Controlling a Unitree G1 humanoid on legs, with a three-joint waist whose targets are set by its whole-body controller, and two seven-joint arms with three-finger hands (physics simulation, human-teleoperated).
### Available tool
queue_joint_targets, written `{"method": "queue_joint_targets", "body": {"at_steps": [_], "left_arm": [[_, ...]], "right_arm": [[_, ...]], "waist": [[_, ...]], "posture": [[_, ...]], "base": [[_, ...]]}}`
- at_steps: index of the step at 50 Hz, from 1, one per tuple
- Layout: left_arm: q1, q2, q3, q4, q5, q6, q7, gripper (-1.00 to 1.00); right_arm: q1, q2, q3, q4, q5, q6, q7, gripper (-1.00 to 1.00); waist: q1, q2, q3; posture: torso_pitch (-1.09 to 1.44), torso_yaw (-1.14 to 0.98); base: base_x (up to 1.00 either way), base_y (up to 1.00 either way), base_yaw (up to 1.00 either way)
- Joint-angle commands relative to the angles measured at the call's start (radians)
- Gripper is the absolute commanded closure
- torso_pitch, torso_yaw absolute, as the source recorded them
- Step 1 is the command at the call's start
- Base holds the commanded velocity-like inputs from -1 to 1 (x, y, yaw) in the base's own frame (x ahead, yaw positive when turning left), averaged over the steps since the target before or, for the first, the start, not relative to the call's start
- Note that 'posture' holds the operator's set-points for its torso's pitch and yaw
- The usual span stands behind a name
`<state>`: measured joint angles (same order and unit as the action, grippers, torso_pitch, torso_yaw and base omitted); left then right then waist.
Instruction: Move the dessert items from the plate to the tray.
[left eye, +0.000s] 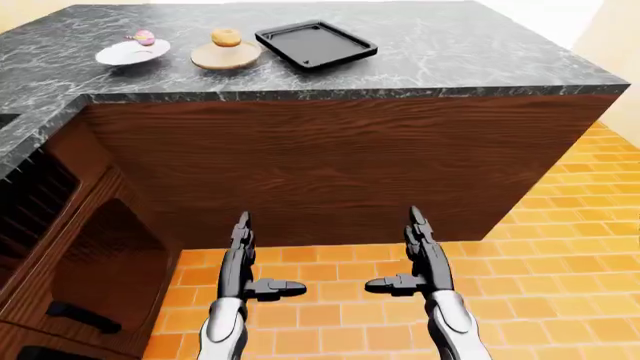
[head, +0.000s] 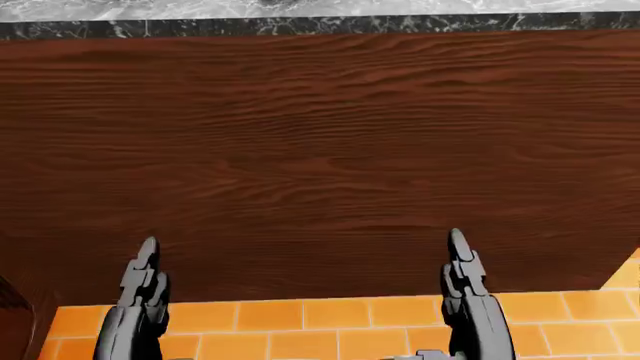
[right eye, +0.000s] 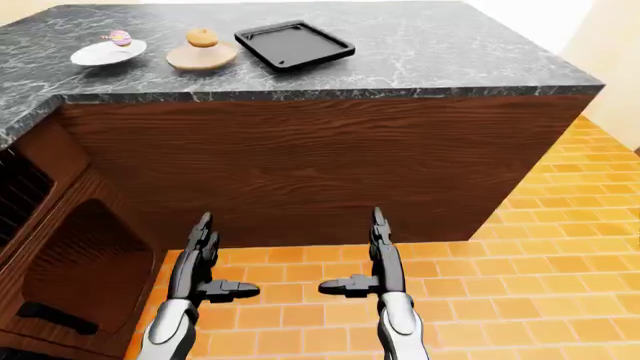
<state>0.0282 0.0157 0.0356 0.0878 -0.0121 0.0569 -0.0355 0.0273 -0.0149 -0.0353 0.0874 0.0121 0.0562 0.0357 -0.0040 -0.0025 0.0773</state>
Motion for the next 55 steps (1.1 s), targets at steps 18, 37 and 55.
{"method": "queue_joint_targets", "body": {"at_steps": [18,37,55], "left_arm": [[-0.699,0.204,0.118,-0.079,0.008,0.442,0.003,-1.0],[-0.963,0.361,0.157,0.054,-0.054,0.48,0.026,-1.0],[-0.924,0.405,0.182,-0.071,-0.073,0.555,0.043,-1.0]], "right_arm": [[-0.57,-0.157,-0.086,-0.244,0.011,0.409,0.06,-1.0],[-0.909,-0.299,-0.124,-0.202,0.074,0.556,0.082,-1.0],[-0.898,-0.306,-0.134,-0.221,0.106,0.536,0.069,-1.0]], "waist": [[0.008,-0.001,-0.091],[-0.014,0.056,-0.059],[-0.016,0.004,-0.048]], "posture": [[0.0,0.0],[0.0,0.0],[0.0,0.0]], "base": [[0.0,0.0,0.0],[0.17,0.45,0.0],[0.29,0.3,0.0]]}}
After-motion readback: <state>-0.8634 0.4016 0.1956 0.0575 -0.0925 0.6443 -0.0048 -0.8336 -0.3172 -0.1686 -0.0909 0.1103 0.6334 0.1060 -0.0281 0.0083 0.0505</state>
